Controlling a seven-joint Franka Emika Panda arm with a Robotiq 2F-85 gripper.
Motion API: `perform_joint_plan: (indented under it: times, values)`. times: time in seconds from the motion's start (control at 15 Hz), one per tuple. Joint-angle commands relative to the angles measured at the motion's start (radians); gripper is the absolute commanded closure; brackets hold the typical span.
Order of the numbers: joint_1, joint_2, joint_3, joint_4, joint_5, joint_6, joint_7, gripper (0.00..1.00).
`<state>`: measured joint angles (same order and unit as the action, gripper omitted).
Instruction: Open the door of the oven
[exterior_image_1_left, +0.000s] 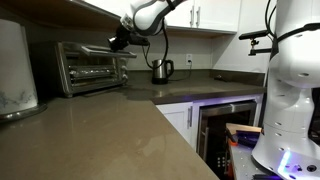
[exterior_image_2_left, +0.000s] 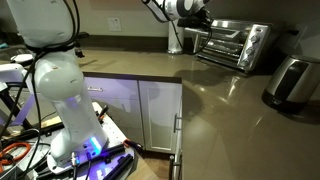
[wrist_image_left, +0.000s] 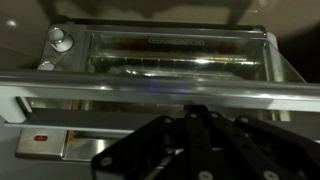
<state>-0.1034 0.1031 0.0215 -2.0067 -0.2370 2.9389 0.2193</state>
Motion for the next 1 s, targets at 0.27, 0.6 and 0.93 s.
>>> perform_joint_plan:
  times: [0.27, 0.6, 0.93]
  values:
    - [0.029, -0.050, 0.011, -0.076, 0.000, -0.039, 0.074, 1.00]
    - [0.021, -0.058, 0.020, -0.090, 0.015, -0.071, 0.058, 1.00]
    - [0.022, -0.095, 0.012, -0.098, -0.008, -0.128, 0.074, 1.00]
